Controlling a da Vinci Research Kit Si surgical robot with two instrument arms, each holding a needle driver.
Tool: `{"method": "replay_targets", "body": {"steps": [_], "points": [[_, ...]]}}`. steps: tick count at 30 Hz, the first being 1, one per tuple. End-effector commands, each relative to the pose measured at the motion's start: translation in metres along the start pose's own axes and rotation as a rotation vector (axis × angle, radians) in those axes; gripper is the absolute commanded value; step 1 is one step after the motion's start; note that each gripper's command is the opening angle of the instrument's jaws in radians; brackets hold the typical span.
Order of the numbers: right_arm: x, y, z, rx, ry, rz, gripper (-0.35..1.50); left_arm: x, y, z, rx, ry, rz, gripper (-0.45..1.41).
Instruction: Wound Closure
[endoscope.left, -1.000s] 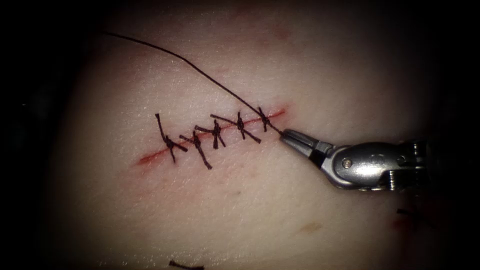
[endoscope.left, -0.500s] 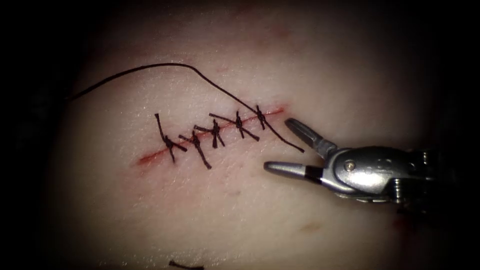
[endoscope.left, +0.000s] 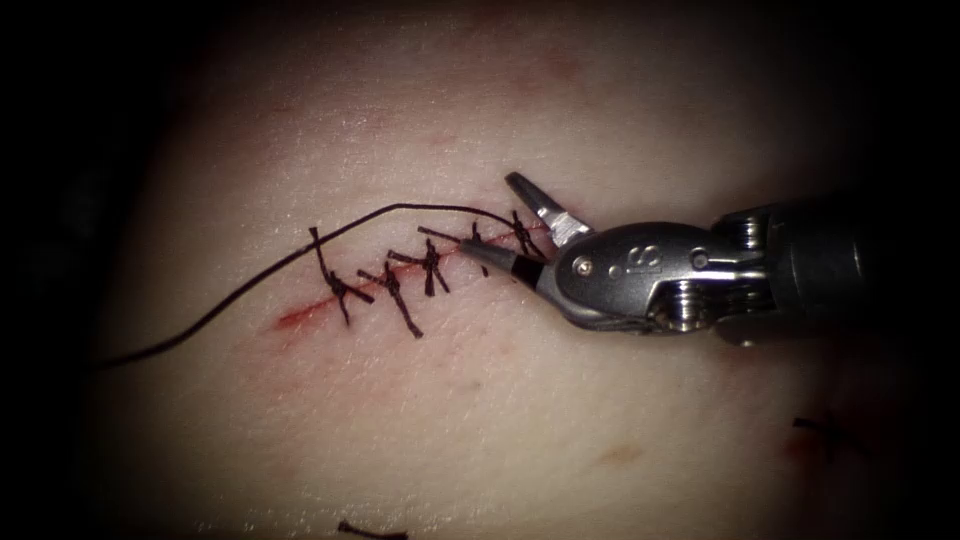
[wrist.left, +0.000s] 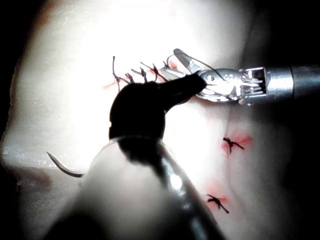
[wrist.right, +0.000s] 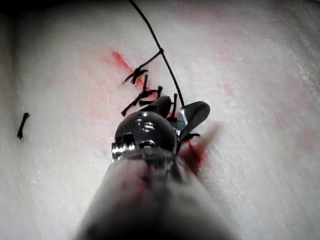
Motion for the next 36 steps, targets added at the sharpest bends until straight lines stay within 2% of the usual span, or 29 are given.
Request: {"method": "replay_targets", "body": {"steps": [1, 3, 10, 11, 13, 23, 27, 29, 30, 36], "points": [[-0.0002, -0.0004, 0.0014, -0.01, -0.005, -0.026, 0.24, -0.0004, 0.0003, 0.0004, -0.009, 0.002, -0.001, -0.45], [-0.0003, -0.0004, 0.0019, -0.016, -0.009, -0.025, 0.42, -0.0003, 0.001, 0.0005, -0.016, 0.003, 0.0, -0.45], [-0.001, -0.0008, 0.0036, -0.04, -0.013, -0.036, 0.54, 0.0, 0.0036, 0.001, -0.032, -0.001, 0.012, -0.45], [-0.0011, -0.0011, 0.0042, -0.045, -0.016, -0.049, 0.73, -0.0001, 0.004, 0.0013, -0.036, -0.007, 0.014, -0.45], [-0.0012, -0.0013, 0.0046, -0.049, -0.017, -0.051, 0.9, -0.0003, 0.0042, 0.0017, -0.041, -0.009, 0.017, -0.45], [-0.0009, -0.0014, 0.0052, -0.057, -0.021, -0.059, 0.9, -0.0008, 0.0056, 0.0024, -0.054, -0.031, 0.02, -0.45], [-0.0006, -0.0017, 0.0055, -0.063, -0.024, -0.082, 0.71, -0.0005, 0.0066, 0.0025, -0.061, -0.039, 0.033, -0.45], [-0.0005, -0.0019, 0.0055, -0.05, -0.02, -0.102, -0.29, -0.0005, 0.0072, 0.0027, -0.064, -0.044, 0.037, -0.45], [-0.0004, -0.002, 0.0053, -0.048, -0.025, -0.114, -0.35, -0.0005, 0.0074, 0.0028, -0.067, -0.045, 0.035, -0.45], [-0.0003, -0.002, 0.0046, -0.046, -0.024, -0.156, -0.35, -0.001, 0.0077, 0.003, -0.073, -0.053, 0.035, -0.45]]}}
